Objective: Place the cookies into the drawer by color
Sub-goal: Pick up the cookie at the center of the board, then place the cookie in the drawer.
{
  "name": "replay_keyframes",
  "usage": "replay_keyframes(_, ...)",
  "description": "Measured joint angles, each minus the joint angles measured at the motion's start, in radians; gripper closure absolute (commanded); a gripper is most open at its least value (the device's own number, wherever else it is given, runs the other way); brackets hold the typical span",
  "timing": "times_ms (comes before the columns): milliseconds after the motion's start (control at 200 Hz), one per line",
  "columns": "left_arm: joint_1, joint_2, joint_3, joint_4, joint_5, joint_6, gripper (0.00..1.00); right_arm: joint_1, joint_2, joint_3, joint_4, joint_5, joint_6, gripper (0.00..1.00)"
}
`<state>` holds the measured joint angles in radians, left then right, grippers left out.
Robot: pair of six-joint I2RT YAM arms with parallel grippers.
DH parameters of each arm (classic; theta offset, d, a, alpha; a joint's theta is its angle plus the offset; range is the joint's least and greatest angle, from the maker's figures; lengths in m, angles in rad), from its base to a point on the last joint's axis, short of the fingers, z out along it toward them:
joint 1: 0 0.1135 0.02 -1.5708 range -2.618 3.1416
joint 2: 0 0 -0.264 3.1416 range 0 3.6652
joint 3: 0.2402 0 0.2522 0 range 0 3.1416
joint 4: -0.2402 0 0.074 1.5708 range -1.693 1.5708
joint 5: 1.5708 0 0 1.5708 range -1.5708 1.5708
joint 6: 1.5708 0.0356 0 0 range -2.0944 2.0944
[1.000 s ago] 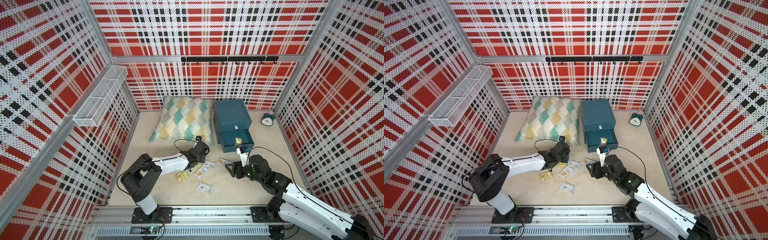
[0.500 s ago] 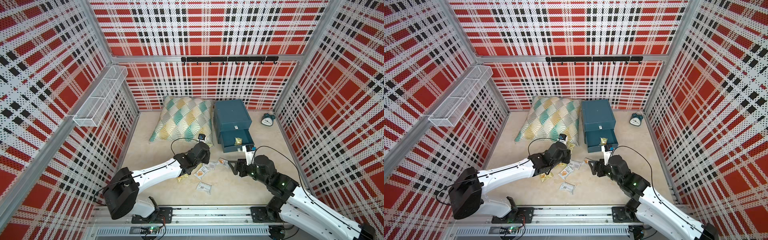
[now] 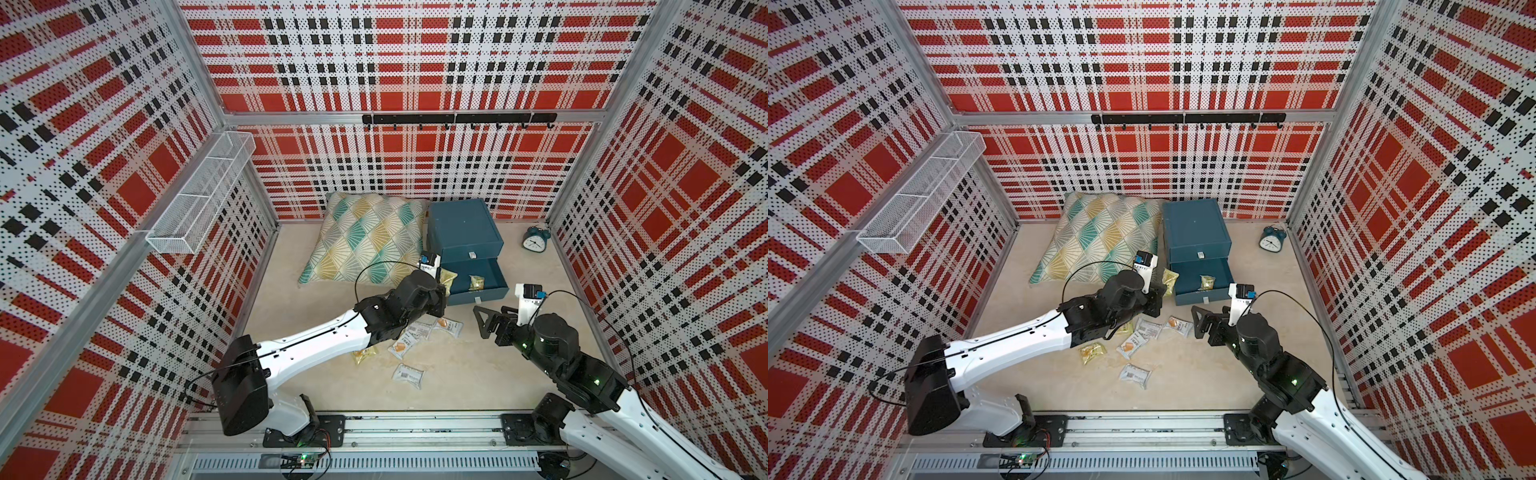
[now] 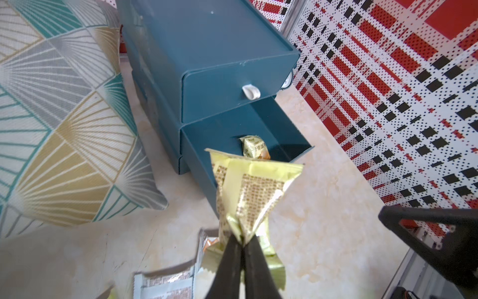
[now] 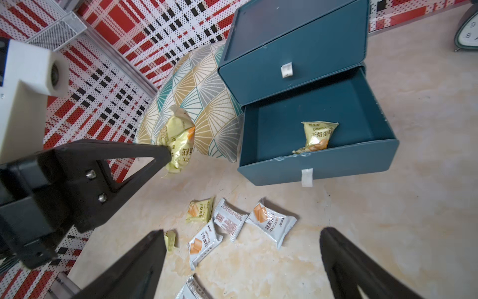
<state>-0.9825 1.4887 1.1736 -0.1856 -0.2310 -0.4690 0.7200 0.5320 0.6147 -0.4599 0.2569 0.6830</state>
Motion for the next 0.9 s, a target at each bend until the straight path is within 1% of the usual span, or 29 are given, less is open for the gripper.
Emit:
replay_keyframes(120,0.0,0.086,0.067,0.003,0.018,0.008,0.91,0.0,-0.012,0.0,-0.014,0.021,0.023,0.0)
replay_keyframes(366,0.023,0.233,0.17,0.008,0.075,0.024,0.9,0.0,-0.055,-0.01,-0.012,0.009,0.038,0.0)
replay_keyframes(416,0.033,0.254,0.184,0.012,0.09,0.025,0.89,0.0,-0.06,-0.015,-0.011,0.008,0.041,0.0)
replay_keyframes(466,0.043,0.272,0.196,0.014,0.1,0.027,0.82,0.0,-0.061,-0.02,-0.011,0.008,0.042,0.0)
replay_keyframes(526,0.057,0.286,0.204,0.015,0.117,0.025,0.65,0.0,-0.061,-0.023,-0.012,0.008,0.045,0.0)
replay_keyframes(561,0.064,0.29,0.204,0.015,0.122,0.026,0.57,0.0,-0.061,-0.023,-0.012,0.006,0.046,0.0)
replay_keyframes(621,0.074,0.291,0.204,0.014,0.137,0.015,0.47,0.0,-0.061,-0.024,-0.012,0.004,0.049,0.0)
replay_keyframes(666,0.079,0.291,0.204,0.017,0.141,0.019,0.42,0.0,-0.06,-0.024,-0.012,0.002,0.051,0.0)
replay_keyframes(762,0.083,0.283,0.194,0.022,0.147,0.014,0.36,0.0,-0.055,-0.03,-0.011,-0.007,0.053,0.0)
replay_keyframes(902,0.083,0.206,0.115,0.034,0.15,0.005,0.28,0.0,-0.021,-0.035,-0.006,-0.018,0.057,0.0)
